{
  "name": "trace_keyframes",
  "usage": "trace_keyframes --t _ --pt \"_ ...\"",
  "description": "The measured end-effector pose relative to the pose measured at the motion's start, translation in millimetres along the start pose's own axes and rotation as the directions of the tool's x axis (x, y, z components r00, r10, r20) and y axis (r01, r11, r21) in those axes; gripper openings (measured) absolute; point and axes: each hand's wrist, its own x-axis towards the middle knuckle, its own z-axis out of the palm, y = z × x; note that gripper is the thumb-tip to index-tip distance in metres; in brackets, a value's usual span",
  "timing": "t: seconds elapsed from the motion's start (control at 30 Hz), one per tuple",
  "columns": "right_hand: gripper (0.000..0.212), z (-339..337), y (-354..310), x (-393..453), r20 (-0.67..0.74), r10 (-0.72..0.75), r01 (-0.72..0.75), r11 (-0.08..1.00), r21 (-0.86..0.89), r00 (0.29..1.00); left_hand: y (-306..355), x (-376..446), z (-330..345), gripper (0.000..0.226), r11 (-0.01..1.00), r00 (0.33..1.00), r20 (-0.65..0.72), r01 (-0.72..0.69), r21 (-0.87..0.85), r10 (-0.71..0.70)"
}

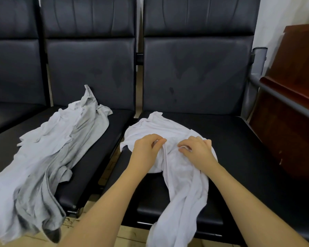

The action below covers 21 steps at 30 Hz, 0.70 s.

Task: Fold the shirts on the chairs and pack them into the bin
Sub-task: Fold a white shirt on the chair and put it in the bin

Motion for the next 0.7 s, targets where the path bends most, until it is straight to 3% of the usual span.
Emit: trace_keyframes --t 0.13,0.27,0.37,0.53,0.7 --pt "0.013 -18 1 -3 -0.122 0.03 -0.02 0.997 0.079 0.992 4 1 4 0.016 0.99 0.997 -0.04 0.055 -0.13 -0.061" --pt "0.022 -50 5 -14 -0.118 0.087 -0.031 0.91 0.413 0.989 15 0 11 0.013 0.969 0.995 -0.048 0.07 -0.238 -0.084" --pt "0.02 -74 12 -30 -0.148 0.126 -0.039 0.872 0.488 0.981 35 -5 15 0.015 0.948 0.997 -0.031 0.052 -0.314 -0.065" --pt "0.013 -92 39 -56 -0.221 0.233 -0.101 0.87 0.483 0.947 63 -17 36 0.021 0.961 0.993 0.063 -0.082 -0.265 0.102" --pt "0.011 -101 65 -79 -0.361 0.357 -0.131 0.843 0.522 0.862 76 -31 74 0.018 0.964 0.952 0.172 -0.236 -0.119 0.254"
